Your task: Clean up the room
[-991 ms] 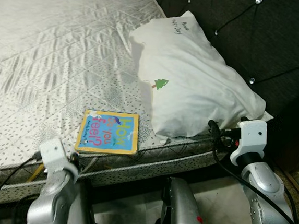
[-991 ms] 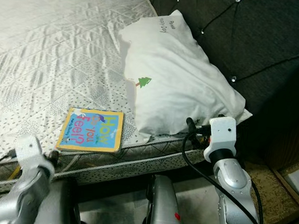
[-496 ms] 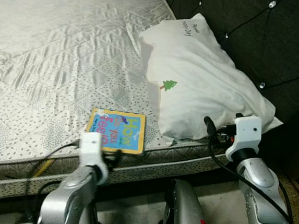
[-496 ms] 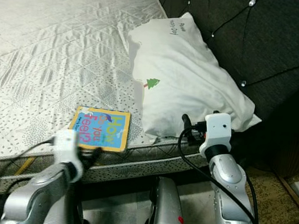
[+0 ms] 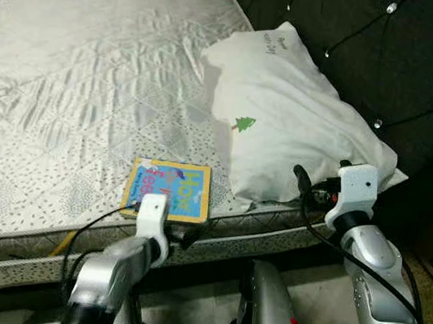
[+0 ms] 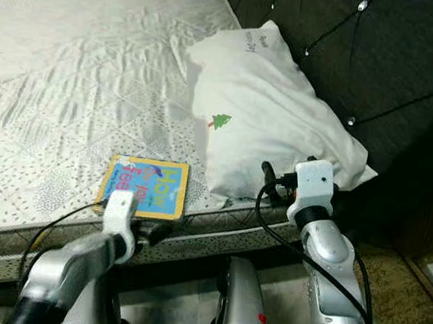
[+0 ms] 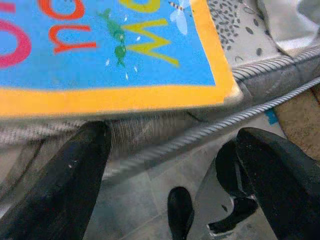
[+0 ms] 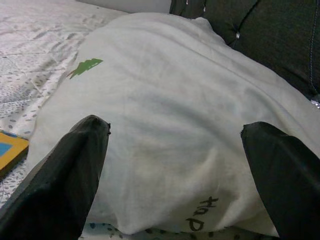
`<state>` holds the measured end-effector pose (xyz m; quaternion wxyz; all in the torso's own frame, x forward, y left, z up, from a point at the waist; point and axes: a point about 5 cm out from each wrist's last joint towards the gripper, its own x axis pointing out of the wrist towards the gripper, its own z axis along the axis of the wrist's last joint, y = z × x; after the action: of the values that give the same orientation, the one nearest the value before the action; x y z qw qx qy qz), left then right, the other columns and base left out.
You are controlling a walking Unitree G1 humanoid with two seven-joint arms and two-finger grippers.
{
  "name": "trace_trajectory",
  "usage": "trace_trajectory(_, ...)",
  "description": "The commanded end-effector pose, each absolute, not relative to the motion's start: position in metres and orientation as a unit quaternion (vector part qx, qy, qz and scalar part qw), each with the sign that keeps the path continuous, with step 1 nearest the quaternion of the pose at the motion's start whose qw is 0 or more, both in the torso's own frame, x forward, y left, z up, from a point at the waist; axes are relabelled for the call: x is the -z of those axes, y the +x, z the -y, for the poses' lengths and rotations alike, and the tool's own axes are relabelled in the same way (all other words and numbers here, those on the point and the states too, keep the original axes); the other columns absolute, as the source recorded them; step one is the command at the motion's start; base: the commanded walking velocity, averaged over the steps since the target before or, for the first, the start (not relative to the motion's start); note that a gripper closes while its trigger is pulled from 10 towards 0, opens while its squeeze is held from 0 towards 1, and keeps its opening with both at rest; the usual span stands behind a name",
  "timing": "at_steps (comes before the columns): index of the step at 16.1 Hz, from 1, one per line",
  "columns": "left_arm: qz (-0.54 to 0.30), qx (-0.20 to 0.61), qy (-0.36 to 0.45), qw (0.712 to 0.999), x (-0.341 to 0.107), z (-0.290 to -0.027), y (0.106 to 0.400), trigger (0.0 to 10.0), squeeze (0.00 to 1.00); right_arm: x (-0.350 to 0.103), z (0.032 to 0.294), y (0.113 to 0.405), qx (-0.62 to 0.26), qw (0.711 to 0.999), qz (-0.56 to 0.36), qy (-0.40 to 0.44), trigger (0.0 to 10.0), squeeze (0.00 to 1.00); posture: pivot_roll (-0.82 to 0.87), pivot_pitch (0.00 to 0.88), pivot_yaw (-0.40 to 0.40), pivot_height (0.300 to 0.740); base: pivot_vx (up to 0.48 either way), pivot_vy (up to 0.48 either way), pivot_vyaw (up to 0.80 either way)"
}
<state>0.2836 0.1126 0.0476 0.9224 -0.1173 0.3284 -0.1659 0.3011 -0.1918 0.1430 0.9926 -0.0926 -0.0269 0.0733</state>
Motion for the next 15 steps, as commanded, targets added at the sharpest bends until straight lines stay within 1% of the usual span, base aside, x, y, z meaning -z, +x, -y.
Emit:
trace_trajectory(1, -0.331, 0.175, -0.113, 0.92, -0.043, -0.112, 0.288, 10.0, 1.0, -0.144, 0.193, 0.302, -0.07, 0.992, 0.029, -0.097, 10.0, 0.0, -0.15, 0.056, -0.028, 0.523, 0.0, 0.0, 0.0)
trace_trajectory(5, -0.328, 0.196, -0.108, 0.918, -0.038, -0.104, 0.306, 10.0, 1.0, -0.145, 0.193, 0.303, -0.069, 0.992, 0.031, -0.099, 10.0, 0.0, -0.16, 0.05, -0.027, 0.523, 0.0, 0.0, 0.0)
trace_trajectory(10, -0.301, 0.188, -0.108, 0.929, -0.051, -0.101, 0.334, 10.0, 1.0, -0.145, 0.189, 0.303, -0.074, 0.992, 0.033, -0.098, 10.0, 0.0, -0.16, 0.044, -0.031, 0.523, 0.0, 0.0, 0.0)
trace_trajectory(11, -0.291, 0.189, -0.115, 0.931, -0.056, -0.099, 0.341, 10.0, 0.92, -0.145, 0.189, 0.303, -0.075, 0.992, 0.034, -0.099, 10.0, 0.0, -0.16, 0.044, -0.032, 0.523, 0.0, 0.0, 0.0)
trace_trajectory(12, -0.285, 0.193, -0.117, 0.931, -0.059, -0.097, 0.345, 10.0, 0.32, -0.145, 0.189, 0.304, -0.075, 0.992, 0.034, -0.099, 10.0, 0.0, -0.17, 0.045, -0.031, 0.523, 0.0, 0.0, 0.0)
trace_trajectory(13, -0.281, 0.2, -0.115, 0.931, -0.061, -0.094, 0.347, 10.0, 0.0, -0.145, 0.188, 0.304, -0.075, 0.992, 0.034, -0.1, 10.0, 0.0, -0.17, 0.045, -0.031, 0.523, 0.0, 0.0, 0.0)
trace_trajectory(15, -0.273, 0.214, -0.115, 0.931, -0.066, -0.09, 0.351, 10.0, 0.0, -0.145, 0.188, 0.303, -0.075, 0.992, 0.033, -0.1, 10.0, 0.0, -0.17, 0.047, -0.029, 0.523, 0.0, 0.0, 0.0)
